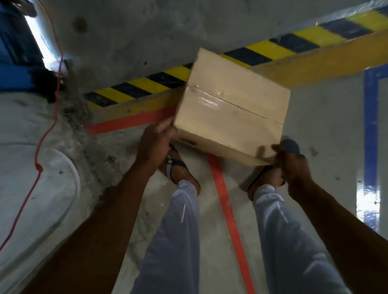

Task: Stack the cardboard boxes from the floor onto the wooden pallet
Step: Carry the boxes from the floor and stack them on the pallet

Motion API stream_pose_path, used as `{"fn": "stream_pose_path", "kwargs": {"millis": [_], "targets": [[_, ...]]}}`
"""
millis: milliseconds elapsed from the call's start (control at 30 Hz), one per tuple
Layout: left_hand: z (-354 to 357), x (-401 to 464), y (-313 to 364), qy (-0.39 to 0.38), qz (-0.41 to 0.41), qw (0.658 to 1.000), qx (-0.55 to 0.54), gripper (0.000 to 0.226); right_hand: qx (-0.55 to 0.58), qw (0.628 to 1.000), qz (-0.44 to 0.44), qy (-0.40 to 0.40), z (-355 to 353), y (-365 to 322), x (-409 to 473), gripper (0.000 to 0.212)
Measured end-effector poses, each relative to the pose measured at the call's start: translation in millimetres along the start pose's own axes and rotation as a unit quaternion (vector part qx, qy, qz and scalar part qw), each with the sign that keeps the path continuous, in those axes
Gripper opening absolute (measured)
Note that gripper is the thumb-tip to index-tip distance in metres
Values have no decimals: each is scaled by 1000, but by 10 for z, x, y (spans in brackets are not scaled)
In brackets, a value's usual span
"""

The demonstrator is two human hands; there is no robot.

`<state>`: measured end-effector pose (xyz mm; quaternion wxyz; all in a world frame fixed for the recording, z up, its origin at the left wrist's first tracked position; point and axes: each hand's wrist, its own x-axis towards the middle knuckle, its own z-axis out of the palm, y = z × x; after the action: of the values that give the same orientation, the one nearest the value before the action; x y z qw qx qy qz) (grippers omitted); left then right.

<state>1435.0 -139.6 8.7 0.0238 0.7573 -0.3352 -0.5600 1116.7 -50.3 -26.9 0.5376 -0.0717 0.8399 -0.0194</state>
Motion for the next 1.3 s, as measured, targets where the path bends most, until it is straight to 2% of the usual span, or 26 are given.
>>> {"fn": "stream_pose_path", "kwargs": {"millis": [67,133,300,400,500,633,767,833,933,1067,1200,1300], "targets": [[20,-158,261,-8,59,998,2,80,25,1000,10,6,-304,-124,-28,68],[152,-140,469,-21,76,997,-1,82,37,999,30,22,-506,-240,-28,63],[616,128,698,-59,101,992,56,49,-3,998,53,34,-564,-148,187,55],[768,286,578,-7,79,995,61,71,-24,997,58,39,-452,43,189,65],[769,372,449,-7,77,995,58,86,-36,997,71,6,-294,208,43,46],[759,338,364,-40,79,994,67,88,-25,990,130,-43,-51,279,-130,59],[854,308,383,25,82,995,55,80,18,987,152,-51,153,211,-218,62],[904,308,439,46,96,991,86,78,67,971,217,-74,207,211,-290,71],[1039,231,654,70,219,961,154,64,169,926,314,-126,235,319,-452,80],[1303,-15,1032,77,404,891,192,47,333,864,334,-174,453,353,-548,88],[1400,-10,987,19,493,849,190,36,456,812,334,-149,801,225,-377,107],[1454,-71,927,-17,525,830,188,33,448,817,327,-158,886,157,-320,109]]}}
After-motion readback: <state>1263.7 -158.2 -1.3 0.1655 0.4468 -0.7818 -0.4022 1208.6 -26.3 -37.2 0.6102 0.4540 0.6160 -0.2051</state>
